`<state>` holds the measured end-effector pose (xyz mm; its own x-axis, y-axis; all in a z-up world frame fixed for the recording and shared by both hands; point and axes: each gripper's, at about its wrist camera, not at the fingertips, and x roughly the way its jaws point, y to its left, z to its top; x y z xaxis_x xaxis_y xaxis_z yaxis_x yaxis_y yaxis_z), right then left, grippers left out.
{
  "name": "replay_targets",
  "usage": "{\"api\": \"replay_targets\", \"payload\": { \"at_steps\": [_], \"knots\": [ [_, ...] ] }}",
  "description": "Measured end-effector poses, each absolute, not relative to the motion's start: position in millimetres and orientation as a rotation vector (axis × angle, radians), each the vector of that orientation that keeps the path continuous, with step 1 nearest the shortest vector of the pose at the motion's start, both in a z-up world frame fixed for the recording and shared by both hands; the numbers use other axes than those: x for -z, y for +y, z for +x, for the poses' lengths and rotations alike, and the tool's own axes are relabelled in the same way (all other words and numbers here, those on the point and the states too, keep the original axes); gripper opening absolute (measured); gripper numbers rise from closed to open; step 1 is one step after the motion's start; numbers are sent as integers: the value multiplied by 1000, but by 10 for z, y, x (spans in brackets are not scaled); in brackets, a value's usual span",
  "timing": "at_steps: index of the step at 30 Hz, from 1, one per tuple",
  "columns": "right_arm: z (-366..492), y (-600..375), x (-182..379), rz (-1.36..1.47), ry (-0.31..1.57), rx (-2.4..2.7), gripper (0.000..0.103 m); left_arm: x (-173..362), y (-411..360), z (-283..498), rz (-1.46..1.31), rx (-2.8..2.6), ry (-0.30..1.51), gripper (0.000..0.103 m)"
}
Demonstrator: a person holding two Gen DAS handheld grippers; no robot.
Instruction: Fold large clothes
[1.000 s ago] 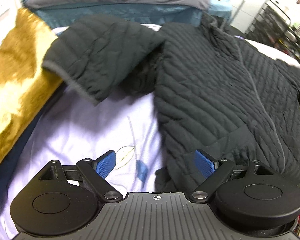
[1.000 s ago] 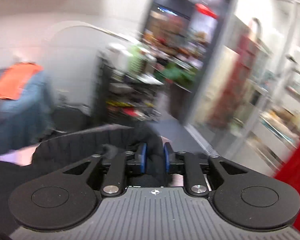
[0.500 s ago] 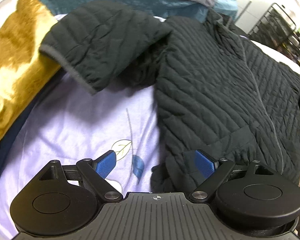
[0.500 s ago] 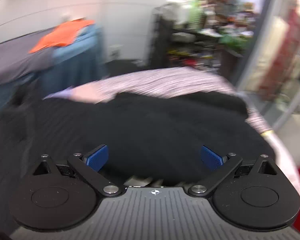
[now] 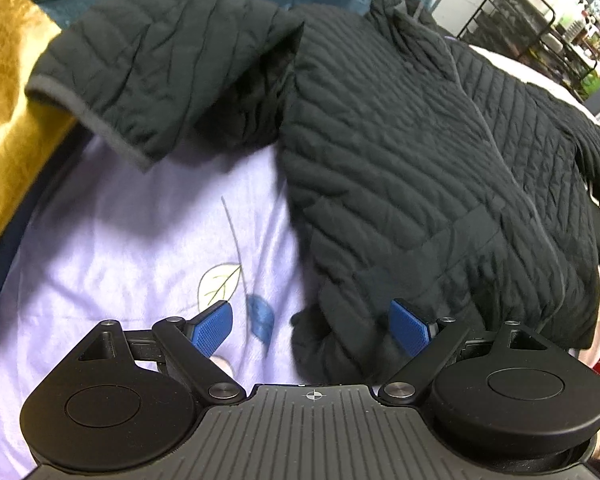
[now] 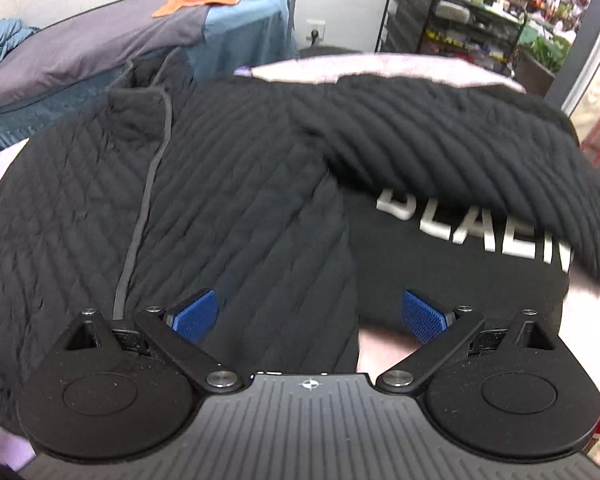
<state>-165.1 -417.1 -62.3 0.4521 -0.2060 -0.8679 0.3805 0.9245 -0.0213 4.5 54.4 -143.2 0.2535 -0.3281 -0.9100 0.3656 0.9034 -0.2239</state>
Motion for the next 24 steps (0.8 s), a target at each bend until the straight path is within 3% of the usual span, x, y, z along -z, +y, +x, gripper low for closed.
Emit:
{"api": "replay_targets", "payload": {
  "at_steps": [14, 24],
  "knots": [
    [-2560, -4089, 961, 351, 1111, 372, 99, 1742, 477, -281, 232, 790, 1186, 103],
    [-2580, -3960, 1340, 298, 1151, 214, 99, 2051, 69, -143, 254, 777, 1099, 103]
  ]
}}
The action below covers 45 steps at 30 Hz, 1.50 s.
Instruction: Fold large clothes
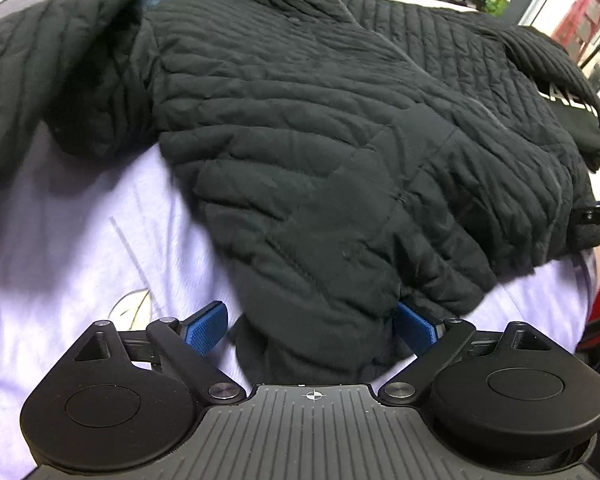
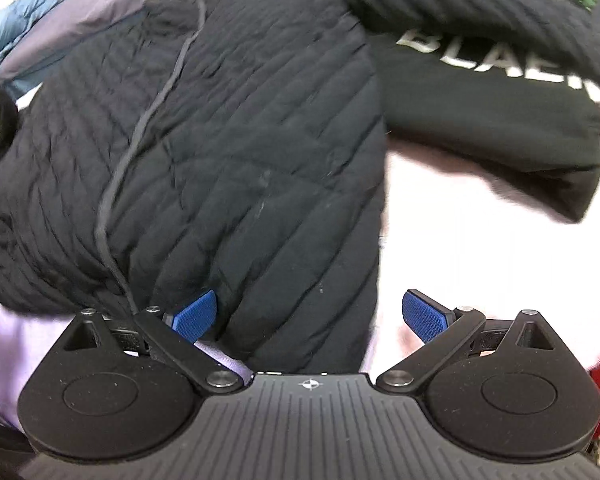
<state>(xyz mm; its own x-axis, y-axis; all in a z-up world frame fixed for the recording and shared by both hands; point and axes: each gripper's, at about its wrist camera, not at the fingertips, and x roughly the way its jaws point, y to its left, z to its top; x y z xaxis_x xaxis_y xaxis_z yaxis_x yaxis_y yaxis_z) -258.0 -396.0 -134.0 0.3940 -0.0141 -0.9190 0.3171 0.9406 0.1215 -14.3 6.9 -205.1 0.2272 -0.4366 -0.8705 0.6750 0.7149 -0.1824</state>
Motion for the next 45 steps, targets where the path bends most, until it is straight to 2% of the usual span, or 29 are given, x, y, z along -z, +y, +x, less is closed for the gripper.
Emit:
{"api": "replay_targets", "payload": {
  "at_steps": [4, 7, 8, 9, 12, 15, 19, 24, 29, 31, 32, 34, 36, 38, 41, 43, 44, 45],
  "knots": [
    [-2500, -4059, 1581, 402, 1127, 214, 96, 2003, -74, -106, 273, 792, 1047, 103],
    [-2406, -4066, 1580, 463, 1138, 205, 78, 1829, -121, -63, 221, 780, 1005, 103],
    [-2376, -4057, 1541, 474, 1137, 193, 60, 1740, -120, -32, 186, 772, 988, 103],
    [-2359, -4050, 1491, 495, 1125, 179, 43, 1641, -103, 7, 142, 765, 971, 95],
    [-2361, -4070, 1263, 579, 1042, 167, 26, 1254, -21, 207, -31, 726, 891, 86],
    [-2368, -4110, 944, 649, 937, 124, 21, 857, 7, 475, -136, 712, 840, 79],
    [-2345, -4176, 466, 715, 832, 81, 20, 471, 103, 671, -232, 729, 902, 74],
    [-2478, -4264, 28, 721, 897, 40, 21, 431, 404, 453, -272, 817, 1072, 74],
    [-2942, -4451, -205, 577, 932, 144, 21, 976, 246, 7, -161, 893, 1312, 73],
    [-2927, -4511, -147, 511, 991, 240, 22, 1271, 190, -56, -86, 842, 1363, 73],
    [-2922, -4539, -77, 487, 1024, 299, 27, 1401, 195, -38, -80, 810, 1411, 73],
    [-2891, -4525, 75, 516, 1073, 335, 28, 1693, 219, 28, -64, 784, 1534, 72],
    [-2860, -4358, 194, 536, 1107, 263, 25, 1925, 187, 53, -45, 759, 1615, 79],
    [-2735, -4087, 379, 420, 1222, 225, 25, 2049, 159, 11, 1, 763, 1664, 101],
    [-2575, -3790, 758, 185, 1385, 312, 31, 2022, 54, -107, 134, 761, 1639, 103],
    [-2552, -3655, 845, 83, 1394, 340, 47, 1941, 55, -142, 167, 761, 1582, 103],
    [-2561, -3599, 820, 50, 1376, 348, 64, 1880, 105, -158, 155, 747, 1555, 103],
    [-2559, -3583, 781, 28, 1346, 353, 74, 1829, 167, -154, 125, 730, 1531, 103]
  ]
}}
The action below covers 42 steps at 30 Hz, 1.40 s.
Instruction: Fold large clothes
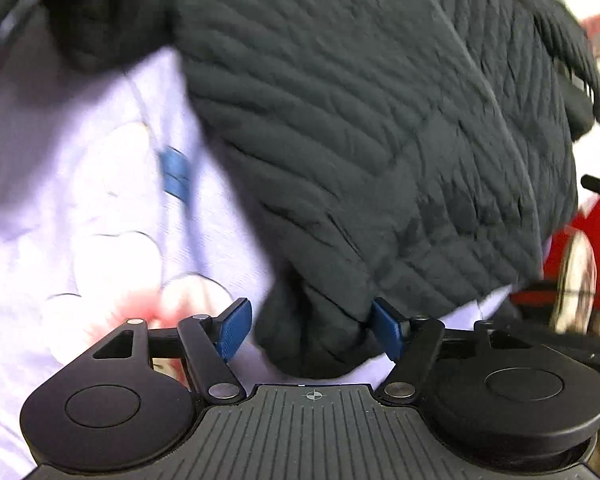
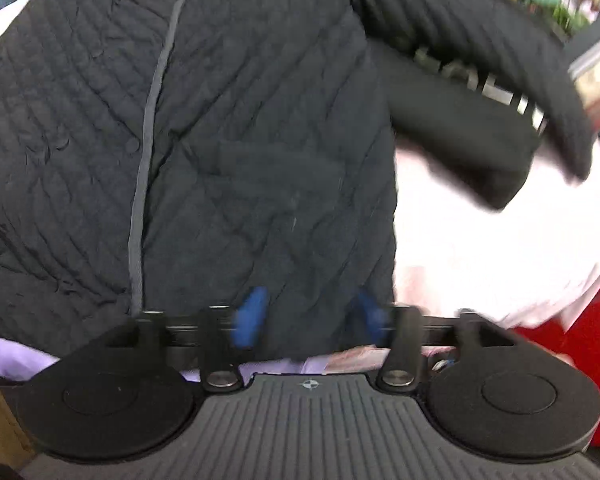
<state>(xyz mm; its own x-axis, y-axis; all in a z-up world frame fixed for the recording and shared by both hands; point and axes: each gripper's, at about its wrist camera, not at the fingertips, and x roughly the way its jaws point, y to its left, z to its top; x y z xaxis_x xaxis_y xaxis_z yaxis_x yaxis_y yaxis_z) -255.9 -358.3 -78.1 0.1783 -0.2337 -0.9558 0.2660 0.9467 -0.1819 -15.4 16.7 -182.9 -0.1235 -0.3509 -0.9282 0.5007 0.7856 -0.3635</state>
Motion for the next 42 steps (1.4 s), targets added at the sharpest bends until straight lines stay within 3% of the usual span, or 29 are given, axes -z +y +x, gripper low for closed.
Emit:
{"api": "replay_targets", "payload": {
  "at_steps": [4, 6, 8, 16, 20, 22, 30, 42],
  "knots": [
    [-2508, -3530, 548, 25, 1209, 319, 81, 1687, 408, -18, -40, 675, 1458, 103],
    [-2435, -3491, 489, 51, 1157, 268, 88, 1678, 425, 48, -50, 650, 1441, 103],
    [-2333, -3427, 499, 75, 1146, 205, 88, 1651, 389, 53, -22, 653, 1430, 103],
    [-1976, -2923, 984, 64, 1225, -20, 90, 2050, 463, -117, 115, 599, 1530, 103],
    [-2016, -2784, 1552, -33, 1328, -31, 103, 2207, 596, -140, -10, 560, 1540, 103],
    [-2070, -2846, 1775, 7, 1313, -18, 103, 2120, 576, -174, 26, 582, 1486, 103],
    [-1989, -2843, 1773, 49, 1371, 20, 103, 1762, 434, -196, 189, 610, 1316, 103],
    [-1895, -2853, 1744, 72, 1407, 80, 103, 1193, 1117, 296, -181, 224, 1024, 103]
  ]
}}
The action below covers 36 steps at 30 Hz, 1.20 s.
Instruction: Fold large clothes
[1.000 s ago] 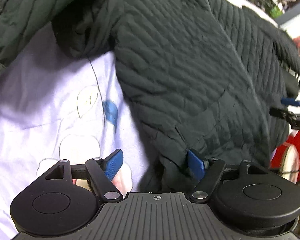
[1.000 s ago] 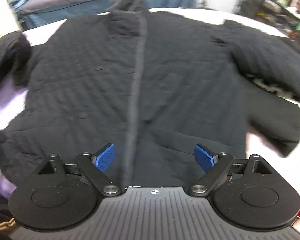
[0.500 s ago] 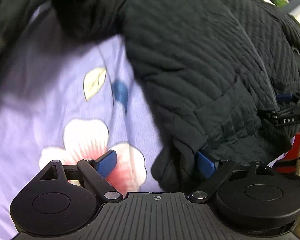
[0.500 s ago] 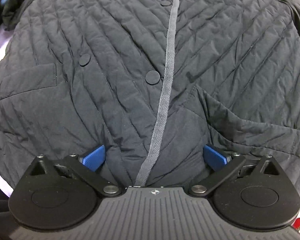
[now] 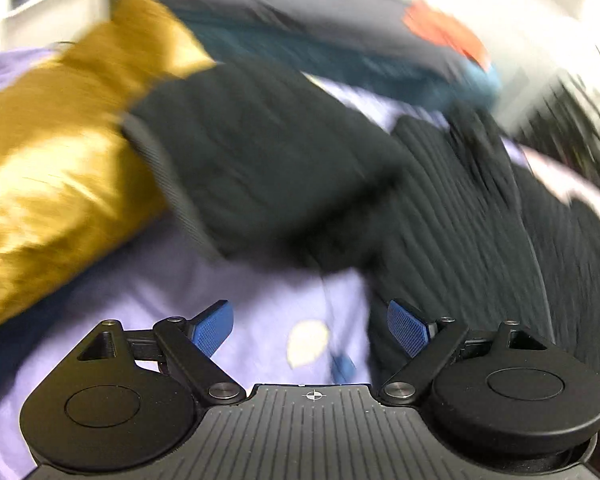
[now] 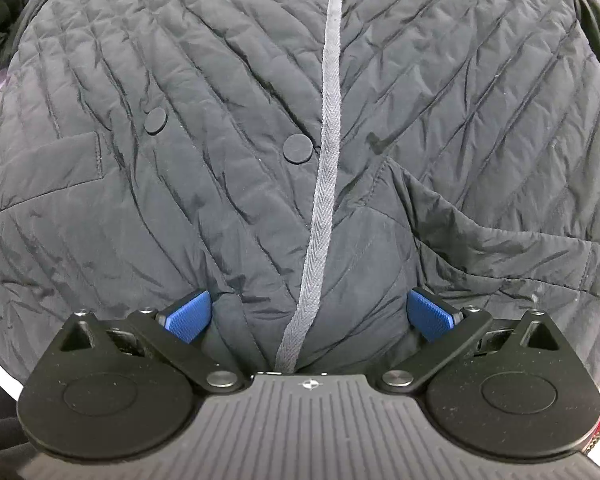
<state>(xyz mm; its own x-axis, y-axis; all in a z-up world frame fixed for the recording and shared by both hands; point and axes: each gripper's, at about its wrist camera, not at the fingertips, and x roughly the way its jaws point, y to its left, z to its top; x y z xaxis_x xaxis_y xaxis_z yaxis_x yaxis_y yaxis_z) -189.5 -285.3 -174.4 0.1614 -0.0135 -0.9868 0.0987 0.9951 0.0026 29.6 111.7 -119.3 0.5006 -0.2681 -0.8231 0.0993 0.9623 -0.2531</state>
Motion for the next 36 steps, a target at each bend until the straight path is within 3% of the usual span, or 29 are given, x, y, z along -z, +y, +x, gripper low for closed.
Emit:
{"api": "replay_targets", "payload": {
  "at_steps": [8, 15, 16, 17, 18, 20, 25, 30, 36],
  "knots": [
    [-1993, -2808, 1768, 79, 1386, 102, 103, 1109, 1658, 598, -275, 120, 947, 103],
    [-1961, -2844, 1750, 83, 1400, 100, 103, 1231, 1668, 939, -432, 142, 926, 103],
    [-1958, -2842, 1747, 82, 1401, 102, 103, 1258, 1639, 973, -430, 135, 938, 99],
    [-1955, -2842, 1743, 81, 1400, 103, 103, 1289, 1608, 1009, -424, 131, 950, 85],
    [-1957, -2841, 1740, 79, 1397, 105, 103, 1310, 1588, 1039, -425, 137, 961, 62],
    [-1973, -2829, 1741, 77, 1386, 111, 103, 1251, 1561, 1020, -430, 153, 927, 54],
    [-2042, -2801, 1742, 82, 1362, 138, 103, 551, 1573, 925, -324, 221, 709, 41],
    [-2074, -2766, 1734, 83, 1362, 174, 103, -312, 2055, 927, -333, 192, 536, 38],
    [-2035, -2755, 1727, 83, 1379, 182, 103, -431, 2769, 726, -360, 28, 531, 35]
  ]
}}
